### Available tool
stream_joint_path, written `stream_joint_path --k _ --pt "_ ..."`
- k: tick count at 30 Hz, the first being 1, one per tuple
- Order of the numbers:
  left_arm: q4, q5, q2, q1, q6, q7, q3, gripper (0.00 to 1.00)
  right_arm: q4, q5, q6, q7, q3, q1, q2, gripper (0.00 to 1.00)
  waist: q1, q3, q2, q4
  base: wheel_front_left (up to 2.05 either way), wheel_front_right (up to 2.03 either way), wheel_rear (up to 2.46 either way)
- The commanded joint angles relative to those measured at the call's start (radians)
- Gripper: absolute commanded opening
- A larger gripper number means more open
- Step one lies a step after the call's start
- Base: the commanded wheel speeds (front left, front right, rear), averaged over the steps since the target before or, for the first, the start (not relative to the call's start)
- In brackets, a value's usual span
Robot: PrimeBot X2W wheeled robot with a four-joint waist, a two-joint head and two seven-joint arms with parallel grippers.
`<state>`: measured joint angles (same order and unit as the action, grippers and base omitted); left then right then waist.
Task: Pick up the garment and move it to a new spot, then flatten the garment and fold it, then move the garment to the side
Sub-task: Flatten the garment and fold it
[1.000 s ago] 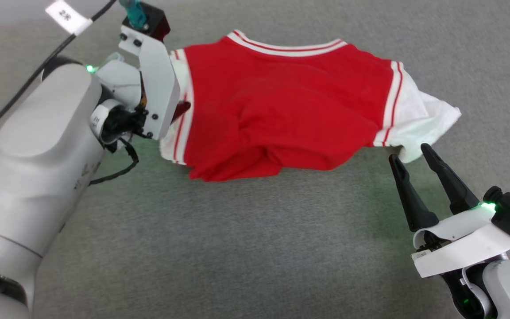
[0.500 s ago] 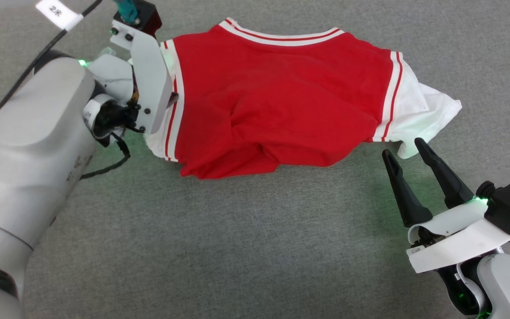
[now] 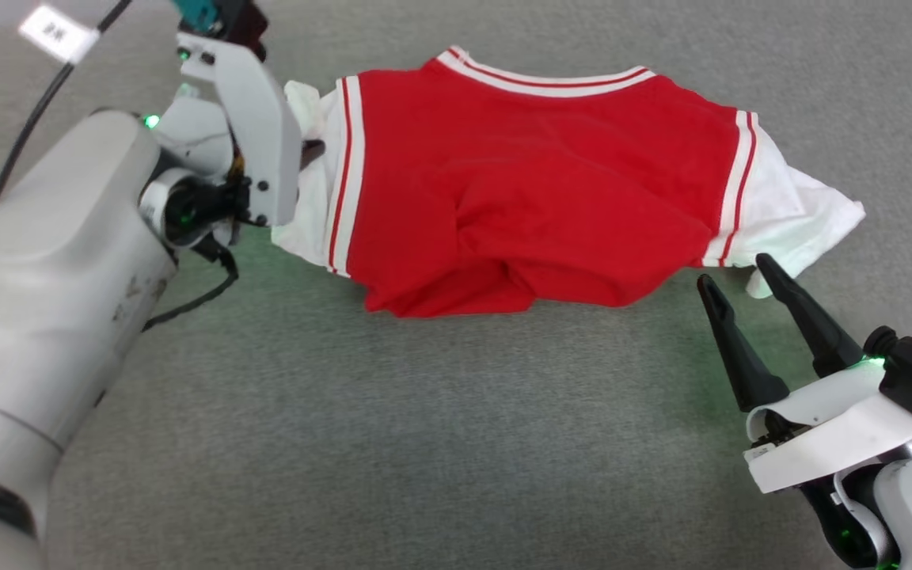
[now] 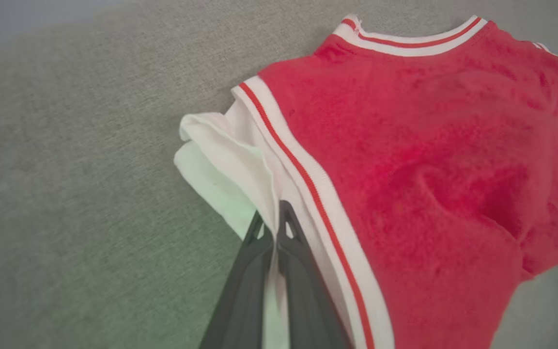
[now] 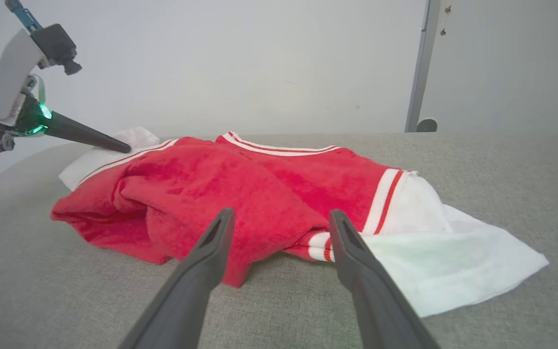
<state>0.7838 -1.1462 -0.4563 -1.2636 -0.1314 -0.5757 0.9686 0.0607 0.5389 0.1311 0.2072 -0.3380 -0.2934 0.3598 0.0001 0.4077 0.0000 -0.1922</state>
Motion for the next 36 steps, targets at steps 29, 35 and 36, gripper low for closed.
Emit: stream_joint_path --k 29,35,36 --pt "-0.020 -0.168 -0.133 0.301 0.002 0.260 -0.048 1.00 -0.105 -0.030 -0.001 -0.142 0.095 0.105 0.051 1.00 -0.0001 -0.149 0.0000 0.132 0.00 0.00 0.00" --pt "-0.075 -0.106 -0.160 0.367 0.002 0.405 -0.020 1.00 -0.077 -0.014 -0.001 -0.203 0.078 0.094 0.104 1.00 -0.0001 -0.217 0.0000 0.146 0.00 0.00 0.00" --pt "-0.084 -0.092 -0.163 0.382 0.002 0.438 -0.017 1.00 -0.068 -0.009 -0.001 -0.224 0.071 0.088 0.120 1.00 -0.0001 -0.227 0.0000 0.152 0.00 0.00 0.00"
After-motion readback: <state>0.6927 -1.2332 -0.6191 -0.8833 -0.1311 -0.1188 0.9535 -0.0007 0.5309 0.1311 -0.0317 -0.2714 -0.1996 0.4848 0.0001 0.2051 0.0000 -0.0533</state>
